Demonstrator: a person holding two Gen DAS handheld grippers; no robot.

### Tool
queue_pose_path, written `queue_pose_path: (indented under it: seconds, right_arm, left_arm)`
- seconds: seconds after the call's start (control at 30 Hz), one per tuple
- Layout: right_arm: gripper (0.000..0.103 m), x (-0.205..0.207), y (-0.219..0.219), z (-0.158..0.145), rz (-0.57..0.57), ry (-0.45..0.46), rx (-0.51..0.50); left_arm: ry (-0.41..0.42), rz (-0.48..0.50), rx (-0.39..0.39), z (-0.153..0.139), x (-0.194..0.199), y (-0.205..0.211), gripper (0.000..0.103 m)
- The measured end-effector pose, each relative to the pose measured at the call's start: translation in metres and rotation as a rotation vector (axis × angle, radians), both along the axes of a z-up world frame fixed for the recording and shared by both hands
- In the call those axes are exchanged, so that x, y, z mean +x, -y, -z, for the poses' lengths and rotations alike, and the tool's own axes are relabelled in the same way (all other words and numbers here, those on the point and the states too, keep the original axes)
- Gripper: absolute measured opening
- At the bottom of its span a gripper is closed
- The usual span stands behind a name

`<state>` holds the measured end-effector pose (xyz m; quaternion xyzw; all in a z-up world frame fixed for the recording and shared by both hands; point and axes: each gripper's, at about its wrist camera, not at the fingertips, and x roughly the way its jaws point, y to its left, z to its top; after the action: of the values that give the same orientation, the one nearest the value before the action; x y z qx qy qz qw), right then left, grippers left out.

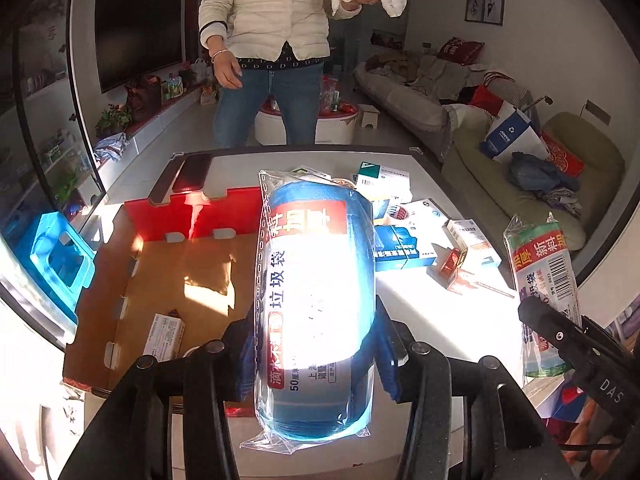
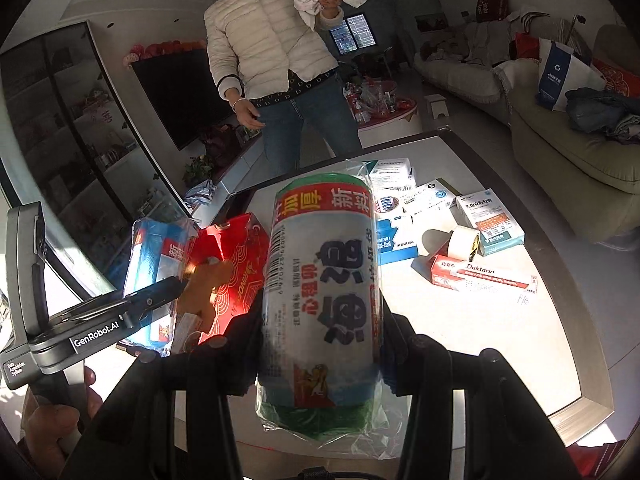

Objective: Organize objects
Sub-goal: 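Carry both trash-bag rolls with both tools over the red cardboard tray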

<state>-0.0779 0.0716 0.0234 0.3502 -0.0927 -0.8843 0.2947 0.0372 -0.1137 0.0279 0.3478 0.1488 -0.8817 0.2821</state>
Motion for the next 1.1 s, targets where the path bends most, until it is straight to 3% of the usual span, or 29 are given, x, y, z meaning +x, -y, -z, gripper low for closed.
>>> queue_pose_path:
  seconds: [0.1, 0.4, 0.53, 0.7, 0.87, 1.1]
  right_arm:
    - [0.046, 0.009, 0.009, -0.009, -0.022, -0.022, 0.005]
    - [0.046, 0.014, 0.018, -0.004, -0.072, 0.059, -0.081]
    - [0.046, 0.016, 0.02, -0.005, -0.076, 0.063, -0.068]
    - [0.046, 0.023, 0.029, -0.013, -0.089, 0.018, -0.044]
    - [0.046, 0.021, 0.046, -0.002, -0.121, 0.062, -0.021]
    - [0.046, 0.026, 0.081, -0.005, -0.198, 0.048, 0.011]
  left_arm:
    - [0.01, -0.027, -0.021, -0.002, 0.01, 0.004, 0.052]
    - [0.034, -0.072, -0.053, -0.003, 0.029, 0.009, 0.052]
    - [0.03, -0.078, -0.039, -0.003, 0.031, 0.01, 0.052]
    - [0.036, -0.089, -0.081, -0.007, 0.035, 0.009, 0.052]
    - [0.05, -0.12, -0.053, 0.0, 0.042, 0.022, 0.052]
    - [0.043, -0.177, -0.069, -0.002, 0.064, 0.038, 0.052]
